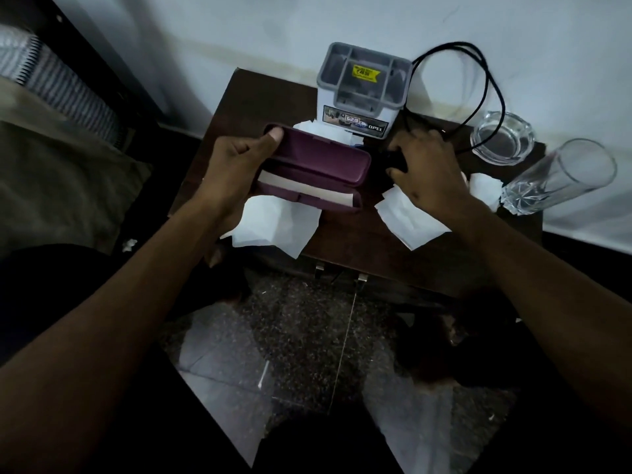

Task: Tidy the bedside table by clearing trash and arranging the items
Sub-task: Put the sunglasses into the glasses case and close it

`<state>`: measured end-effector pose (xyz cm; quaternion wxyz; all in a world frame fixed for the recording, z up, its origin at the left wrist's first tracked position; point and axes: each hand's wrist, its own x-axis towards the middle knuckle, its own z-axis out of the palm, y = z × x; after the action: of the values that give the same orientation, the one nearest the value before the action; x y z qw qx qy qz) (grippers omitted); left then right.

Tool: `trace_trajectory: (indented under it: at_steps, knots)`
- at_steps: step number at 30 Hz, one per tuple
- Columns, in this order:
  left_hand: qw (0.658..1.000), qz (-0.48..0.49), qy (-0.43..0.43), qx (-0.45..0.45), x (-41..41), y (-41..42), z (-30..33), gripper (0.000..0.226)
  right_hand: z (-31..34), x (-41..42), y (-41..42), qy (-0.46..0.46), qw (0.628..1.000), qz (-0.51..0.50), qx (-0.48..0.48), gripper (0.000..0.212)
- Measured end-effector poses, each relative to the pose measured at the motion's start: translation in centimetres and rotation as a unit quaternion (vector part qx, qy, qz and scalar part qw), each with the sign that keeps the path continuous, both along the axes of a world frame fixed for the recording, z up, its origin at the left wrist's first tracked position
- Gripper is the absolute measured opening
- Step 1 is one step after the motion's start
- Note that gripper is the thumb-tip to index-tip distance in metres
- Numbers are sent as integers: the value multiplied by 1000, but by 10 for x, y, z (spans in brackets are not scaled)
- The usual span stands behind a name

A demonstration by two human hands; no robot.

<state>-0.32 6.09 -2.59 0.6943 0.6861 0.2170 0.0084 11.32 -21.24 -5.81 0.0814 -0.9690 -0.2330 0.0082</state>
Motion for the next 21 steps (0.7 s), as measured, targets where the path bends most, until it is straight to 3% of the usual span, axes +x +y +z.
trace_trajectory:
  at_steps: [5, 11, 14, 17, 21]
  knots:
    - [1000, 9, -3, 14, 5, 2, -2, 39, 0, -1, 1, 6, 999, -5, 32, 28]
    - [1000, -6, -13, 15, 5, 2, -4, 54, 49, -7, -6, 26, 964, -54, 259, 26]
    - [1000, -19, -18, 4, 6, -1, -5, 56, 84, -27, 0, 60, 938, -27, 341, 35]
    - [999, -28, -27, 2, 7, -5, -3, 45, 101, -49, 14, 88, 941, 31, 325, 48]
    - [998, -40, -38, -13, 7, -12, 2, 38, 92, -66, 30, 94, 951, 105, 274, 36]
